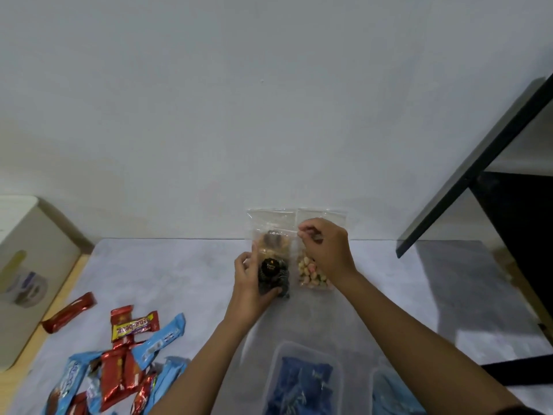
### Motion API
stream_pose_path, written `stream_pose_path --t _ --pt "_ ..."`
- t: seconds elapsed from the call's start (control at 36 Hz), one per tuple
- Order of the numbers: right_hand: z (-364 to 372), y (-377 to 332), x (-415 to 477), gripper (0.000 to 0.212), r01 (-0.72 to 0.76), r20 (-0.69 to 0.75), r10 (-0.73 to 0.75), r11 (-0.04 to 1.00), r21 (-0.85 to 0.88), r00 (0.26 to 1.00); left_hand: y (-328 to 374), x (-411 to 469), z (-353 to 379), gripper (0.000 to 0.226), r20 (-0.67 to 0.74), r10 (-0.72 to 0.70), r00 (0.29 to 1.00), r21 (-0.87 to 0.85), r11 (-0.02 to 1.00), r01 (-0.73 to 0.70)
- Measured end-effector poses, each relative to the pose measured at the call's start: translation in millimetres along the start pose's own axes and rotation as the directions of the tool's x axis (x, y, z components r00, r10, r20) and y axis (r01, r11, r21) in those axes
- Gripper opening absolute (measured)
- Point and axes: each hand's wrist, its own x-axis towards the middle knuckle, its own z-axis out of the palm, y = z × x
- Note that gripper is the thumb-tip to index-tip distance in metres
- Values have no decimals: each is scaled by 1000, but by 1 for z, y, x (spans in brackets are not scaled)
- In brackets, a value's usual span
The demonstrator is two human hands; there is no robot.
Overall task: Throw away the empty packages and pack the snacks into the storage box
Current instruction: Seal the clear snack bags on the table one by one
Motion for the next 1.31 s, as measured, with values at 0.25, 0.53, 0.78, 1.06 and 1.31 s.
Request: stream_pose_path --t 0.25,0.53,0.78,1.06,1.31 --pt "7 -1 28 9 -5 -80 -1 997 -76 997 10 14 1 108 -28 -15 999 -17 1000 14" --pt "16 0 21 16 -93 -87 91 995 -29 992 6 11 0 106 10 -36 999 -40 999 36" --pt "1 -16 12 34 -99 38 105 985 -140 994 18 17 -25 94 126 -99 987 127 988 83" --pt "-9 -72 -2 45 16 408 227 859 -513 884 37 4 -122 78 130 -129 983 574 818 31" --pt "34 -142 -15 49 209 540 181 785 -583 822 24 -49 -221 70 -4 -218 976 654 738 167"
